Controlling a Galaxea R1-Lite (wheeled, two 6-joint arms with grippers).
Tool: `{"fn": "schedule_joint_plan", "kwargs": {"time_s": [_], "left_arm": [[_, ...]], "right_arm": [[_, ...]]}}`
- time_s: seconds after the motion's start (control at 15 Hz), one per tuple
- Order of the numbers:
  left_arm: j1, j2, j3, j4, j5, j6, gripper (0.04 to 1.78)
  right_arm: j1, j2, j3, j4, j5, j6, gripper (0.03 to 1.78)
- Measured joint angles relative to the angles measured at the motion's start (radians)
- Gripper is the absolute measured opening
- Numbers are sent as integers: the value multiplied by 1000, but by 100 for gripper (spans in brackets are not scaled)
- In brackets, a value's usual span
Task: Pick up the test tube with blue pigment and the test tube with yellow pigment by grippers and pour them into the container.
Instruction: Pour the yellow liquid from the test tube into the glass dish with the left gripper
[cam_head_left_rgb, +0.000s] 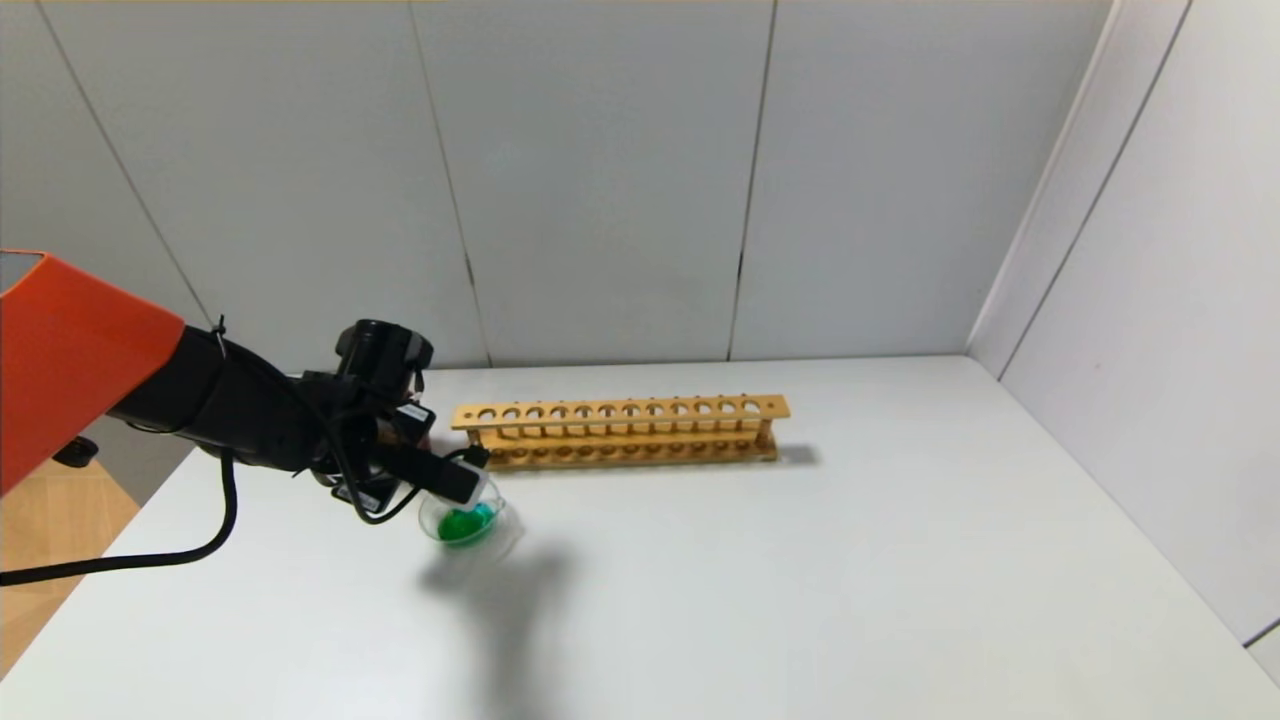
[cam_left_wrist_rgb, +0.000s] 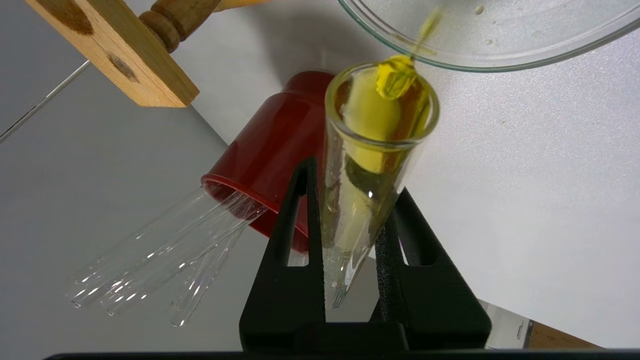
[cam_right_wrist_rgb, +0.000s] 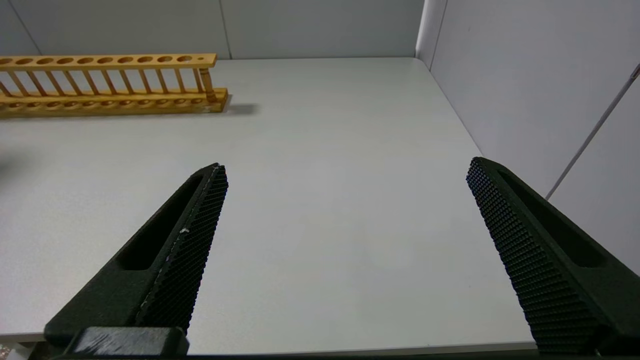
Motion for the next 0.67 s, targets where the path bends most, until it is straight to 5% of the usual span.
{"fn": "schedule_joint_plan", "kwargs": {"time_s": [0.67], "left_arm": [[-21,-15,-14,1,28,36,34]], "right_arm": [[0,0,0,0,0,0,175]]}}
